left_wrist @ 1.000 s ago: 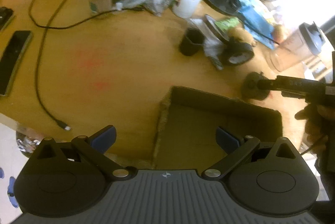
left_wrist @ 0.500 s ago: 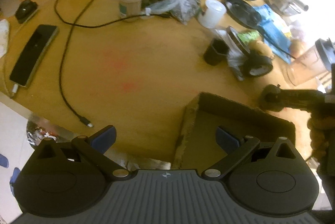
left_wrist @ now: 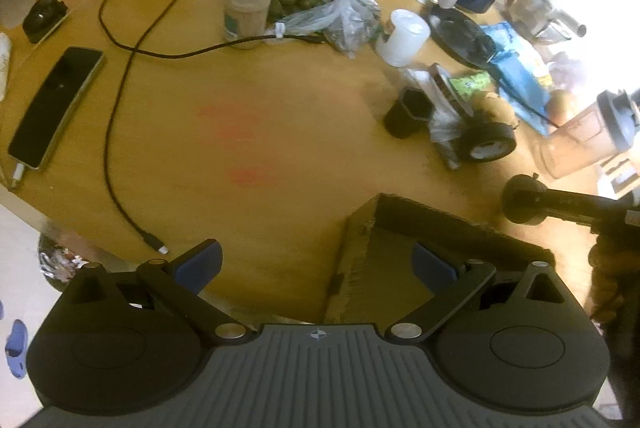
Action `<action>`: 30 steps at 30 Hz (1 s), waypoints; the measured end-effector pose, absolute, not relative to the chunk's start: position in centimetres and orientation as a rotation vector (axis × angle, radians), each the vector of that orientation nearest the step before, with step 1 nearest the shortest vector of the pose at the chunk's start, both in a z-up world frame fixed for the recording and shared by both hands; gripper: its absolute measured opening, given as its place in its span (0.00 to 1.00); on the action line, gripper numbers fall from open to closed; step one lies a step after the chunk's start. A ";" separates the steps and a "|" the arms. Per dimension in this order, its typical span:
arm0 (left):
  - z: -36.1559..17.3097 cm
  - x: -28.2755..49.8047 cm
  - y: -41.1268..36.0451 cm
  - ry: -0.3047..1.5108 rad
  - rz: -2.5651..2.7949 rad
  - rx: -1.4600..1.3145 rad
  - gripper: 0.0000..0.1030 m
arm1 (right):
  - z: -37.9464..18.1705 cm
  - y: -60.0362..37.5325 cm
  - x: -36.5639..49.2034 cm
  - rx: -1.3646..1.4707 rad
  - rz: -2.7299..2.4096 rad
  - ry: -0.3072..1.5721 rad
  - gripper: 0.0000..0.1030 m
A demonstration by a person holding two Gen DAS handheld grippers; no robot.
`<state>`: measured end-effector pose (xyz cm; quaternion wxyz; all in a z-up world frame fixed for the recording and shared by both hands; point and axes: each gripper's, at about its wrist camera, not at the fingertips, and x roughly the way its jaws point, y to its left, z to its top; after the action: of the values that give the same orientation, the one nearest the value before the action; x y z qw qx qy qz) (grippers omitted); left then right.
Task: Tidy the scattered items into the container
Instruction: 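Reach the right tool to the black cylinder and close on it, then grasp the black hexagonal cup with the left tool while the right tool holds the cylinder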
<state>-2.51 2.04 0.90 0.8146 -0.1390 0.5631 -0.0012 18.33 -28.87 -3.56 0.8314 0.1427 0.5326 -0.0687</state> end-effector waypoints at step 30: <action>2.2 2.8 -1.5 1.087 -0.175 -0.126 1.00 | 1.0 -32.2 10.7 0.509 -0.316 0.974 0.42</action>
<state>2.83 -1.53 2.21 0.8505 -0.0600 0.5159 -0.0830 10.75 -32.19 0.96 0.8410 0.2407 0.4608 -0.1497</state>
